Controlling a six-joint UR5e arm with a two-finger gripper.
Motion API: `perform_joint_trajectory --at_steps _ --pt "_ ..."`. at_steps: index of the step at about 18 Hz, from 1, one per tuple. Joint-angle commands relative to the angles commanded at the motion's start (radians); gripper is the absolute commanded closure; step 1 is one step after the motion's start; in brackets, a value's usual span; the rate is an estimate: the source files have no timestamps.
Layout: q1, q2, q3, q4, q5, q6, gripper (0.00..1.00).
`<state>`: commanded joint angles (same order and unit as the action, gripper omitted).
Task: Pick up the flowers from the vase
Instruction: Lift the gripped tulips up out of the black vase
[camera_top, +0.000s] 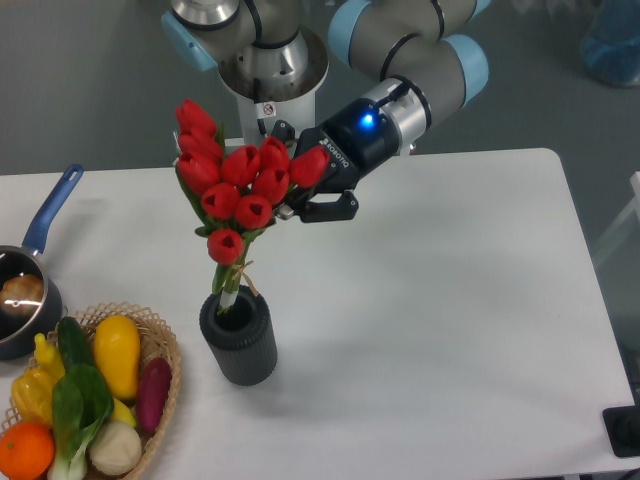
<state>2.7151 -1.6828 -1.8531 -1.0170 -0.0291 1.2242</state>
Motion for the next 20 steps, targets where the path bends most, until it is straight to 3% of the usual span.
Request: perform_joint_trajectory --at_steps 20 --pt "0.041 -0.006 0.031 0.002 0.002 -0.022 0.76"
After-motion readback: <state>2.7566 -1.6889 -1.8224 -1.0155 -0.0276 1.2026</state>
